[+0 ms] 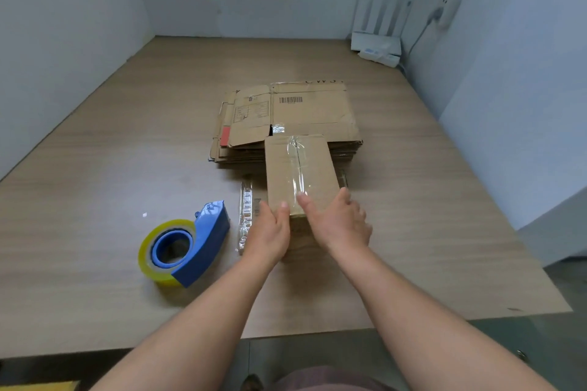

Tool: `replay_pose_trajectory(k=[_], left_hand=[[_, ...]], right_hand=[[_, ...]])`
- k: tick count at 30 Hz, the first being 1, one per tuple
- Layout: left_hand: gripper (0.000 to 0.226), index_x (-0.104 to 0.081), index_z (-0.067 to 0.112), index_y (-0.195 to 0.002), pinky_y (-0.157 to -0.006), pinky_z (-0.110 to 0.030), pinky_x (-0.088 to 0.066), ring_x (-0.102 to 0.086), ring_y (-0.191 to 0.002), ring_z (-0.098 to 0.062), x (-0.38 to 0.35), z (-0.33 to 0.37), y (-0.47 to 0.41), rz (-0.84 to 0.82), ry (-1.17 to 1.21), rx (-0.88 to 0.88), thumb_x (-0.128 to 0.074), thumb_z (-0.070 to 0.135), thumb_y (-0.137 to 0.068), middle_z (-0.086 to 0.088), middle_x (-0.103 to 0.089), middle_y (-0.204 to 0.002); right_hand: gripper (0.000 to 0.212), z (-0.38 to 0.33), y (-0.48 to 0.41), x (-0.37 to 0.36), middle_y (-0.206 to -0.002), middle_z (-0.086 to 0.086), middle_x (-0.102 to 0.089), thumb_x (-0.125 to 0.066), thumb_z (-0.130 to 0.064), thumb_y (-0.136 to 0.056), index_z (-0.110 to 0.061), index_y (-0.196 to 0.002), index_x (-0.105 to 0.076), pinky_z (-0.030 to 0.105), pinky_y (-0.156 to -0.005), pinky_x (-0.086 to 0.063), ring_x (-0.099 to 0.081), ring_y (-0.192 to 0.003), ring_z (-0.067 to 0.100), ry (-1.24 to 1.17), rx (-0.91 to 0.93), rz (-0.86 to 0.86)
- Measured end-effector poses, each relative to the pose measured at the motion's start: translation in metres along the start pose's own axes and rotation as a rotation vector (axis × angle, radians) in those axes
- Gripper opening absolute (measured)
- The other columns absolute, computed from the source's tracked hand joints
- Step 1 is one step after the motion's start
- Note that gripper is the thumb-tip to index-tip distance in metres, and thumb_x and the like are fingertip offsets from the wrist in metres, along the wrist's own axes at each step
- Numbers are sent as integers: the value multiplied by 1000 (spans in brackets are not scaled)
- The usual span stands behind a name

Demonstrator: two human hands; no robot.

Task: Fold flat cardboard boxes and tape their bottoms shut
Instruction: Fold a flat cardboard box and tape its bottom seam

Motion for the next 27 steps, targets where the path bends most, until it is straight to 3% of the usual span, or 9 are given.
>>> replay_pose_trajectory(k=[4, 7, 9, 10, 12, 14, 17, 21, 27], left_hand=[[59, -46, 6, -136, -104, -42, -38, -47, -124, -31, 5, -1, -4, 58, -59, 124, -22, 46, -101, -14, -51, -136], [55, -49, 9, -135, -105, -43, -38, -48, -122, -30, 6, -3, -4, 59, 29, 171, -21, 43, -102, -13, -51, -135], [53, -47, 12, -137, -108, -42, -36, -45, -126, -29, 7, -6, -5, 43, 92, 207, -22, 42, -102, -11, -49, -138], [53, -46, 13, -138, -108, -43, -35, -44, -127, -29, 8, -8, -6, 26, 121, 218, -22, 43, -102, -10, -48, -140], [53, -37, 19, -145, -109, -46, -35, -44, -127, -30, 12, -9, -9, -29, 107, 175, -22, 46, -101, -10, -45, -143], [61, -9, 31, -153, -108, -41, -35, -45, -128, -32, 18, -7, -12, -91, -21, 40, -24, 54, -99, -10, -39, -149], [82, 19, 41, -147, -85, -31, -45, -59, -112, -27, 22, 2, -11, -174, -429, -173, -29, 72, -87, -5, -49, -142], [82, 22, 39, -146, -66, -29, -47, -64, -84, -22, 20, 2, -15, -122, -892, -302, -25, 72, -87, -8, -66, -112], [72, 24, 47, -142, -70, -22, -38, -51, -67, -5, 29, -13, -23, -331, -706, -301, -32, 56, -97, -1, -54, -93]], right_hand=[[77, -1, -7, -2, -129, 12, -52, -49, -72, -77, -11, -123, -39, 44, -93, -37, -46, -122, 32, 37, -13, 6], [29, 15, -21, 2, -99, 8, -61, -44, -45, -93, -16, -89, -48, 38, -82, -41, -55, -99, 31, -212, 34, -30], [29, 25, -25, 8, -83, 7, -57, -40, -30, -98, -18, -72, -46, 36, -72, -39, -54, -87, 30, -362, 112, -46], [28, 29, -27, 11, -87, 9, -60, -39, -26, -99, -18, -76, -53, 36, -73, -39, -55, -90, 30, -384, 150, -55], [30, 34, -31, 15, -107, 8, -65, -39, -32, -100, -18, -116, -61, 35, -86, -43, -57, -106, 29, -391, 222, -112], [64, 28, -32, 20, -107, 3, -64, -35, -64, -90, -32, -146, -32, 36, -85, -44, -58, -109, 27, -199, 344, -172], [105, 9, -30, 20, -116, 1, -63, -16, -95, -57, -42, -148, -12, 35, -74, -43, -59, -105, 25, 295, 605, -107], [82, 3, -31, 6, -116, 4, -59, -33, -75, -82, -35, -150, -11, 34, -79, -42, -53, -108, 24, 466, 761, -109], [62, 16, -26, 10, -113, 4, -57, -35, -49, -98, -29, -152, -10, 33, -87, -42, -47, -105, 21, 376, 901, -216]])
Point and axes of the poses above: each hand's wrist, its own y-axis away from the middle knuckle, its own x-axis out of the back of the hand, z = x × y, the point moved 6 cm from there along -y, towards the middle knuckle
